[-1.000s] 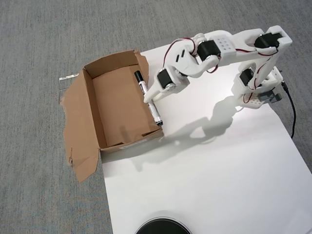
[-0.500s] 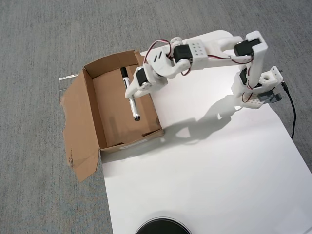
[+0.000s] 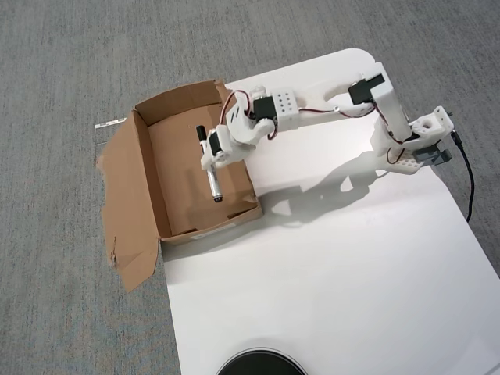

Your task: Grasp a pen and put it in the box.

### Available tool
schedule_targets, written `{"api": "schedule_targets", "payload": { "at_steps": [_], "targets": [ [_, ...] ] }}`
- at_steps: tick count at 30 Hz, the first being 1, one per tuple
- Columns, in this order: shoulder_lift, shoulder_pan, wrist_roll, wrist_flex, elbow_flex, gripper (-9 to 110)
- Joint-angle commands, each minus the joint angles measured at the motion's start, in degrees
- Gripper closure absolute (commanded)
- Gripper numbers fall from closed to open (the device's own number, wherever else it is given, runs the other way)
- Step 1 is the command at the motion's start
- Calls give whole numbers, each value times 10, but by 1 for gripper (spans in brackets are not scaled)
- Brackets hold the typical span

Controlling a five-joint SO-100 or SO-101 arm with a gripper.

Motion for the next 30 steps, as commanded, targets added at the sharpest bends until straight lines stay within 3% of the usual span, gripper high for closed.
{"api": "schedule_targets", "payload": {
  "at_steps": [1,19,30],
  "targets": [
    [-6,6,1,-5,-19,101],
    [-13,5,2,-4,-10,101],
    [-11,5,7,1,-11,86]
  ]
}}
